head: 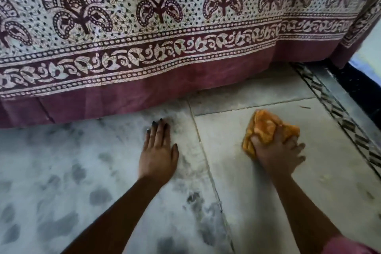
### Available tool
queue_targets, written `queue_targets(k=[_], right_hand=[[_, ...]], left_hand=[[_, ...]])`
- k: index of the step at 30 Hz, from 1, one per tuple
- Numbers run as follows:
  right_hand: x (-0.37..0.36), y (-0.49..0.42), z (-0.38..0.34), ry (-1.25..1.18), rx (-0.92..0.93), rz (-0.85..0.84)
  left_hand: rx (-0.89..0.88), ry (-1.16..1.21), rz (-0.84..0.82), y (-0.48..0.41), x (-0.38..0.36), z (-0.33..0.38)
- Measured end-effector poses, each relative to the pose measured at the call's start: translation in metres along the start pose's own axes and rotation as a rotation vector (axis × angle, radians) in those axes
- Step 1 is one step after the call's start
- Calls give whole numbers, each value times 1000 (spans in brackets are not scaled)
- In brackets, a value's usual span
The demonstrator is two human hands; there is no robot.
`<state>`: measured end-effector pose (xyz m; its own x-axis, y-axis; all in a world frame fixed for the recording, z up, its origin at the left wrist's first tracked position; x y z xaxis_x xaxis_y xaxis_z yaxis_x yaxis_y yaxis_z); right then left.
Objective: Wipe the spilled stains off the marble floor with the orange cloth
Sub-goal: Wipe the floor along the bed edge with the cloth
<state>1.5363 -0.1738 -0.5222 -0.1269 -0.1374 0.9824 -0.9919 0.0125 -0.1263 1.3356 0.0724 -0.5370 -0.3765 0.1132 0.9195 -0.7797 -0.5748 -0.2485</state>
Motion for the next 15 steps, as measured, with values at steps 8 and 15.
queue_targets(k=[8,15], right_hand=[[-24,10,-207,-141,638,-150],[-13,-25,-72,-88,770,5]], left_hand=[[-6,20,60,-2,-6,-1],[6,31,72,-1,-5,-2]])
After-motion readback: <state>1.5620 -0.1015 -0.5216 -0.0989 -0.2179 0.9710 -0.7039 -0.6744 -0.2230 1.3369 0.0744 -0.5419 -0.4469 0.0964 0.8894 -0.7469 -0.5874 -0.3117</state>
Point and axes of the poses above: each hand's wrist, its own y-axis away from the middle knuckle, its own x-axis out of the back of the hand, z = x × y, the point moved 7 cm from there along -y, towards the middle knuckle, and after that the axes turned 13 degrees about z, right-handed, at the moved point
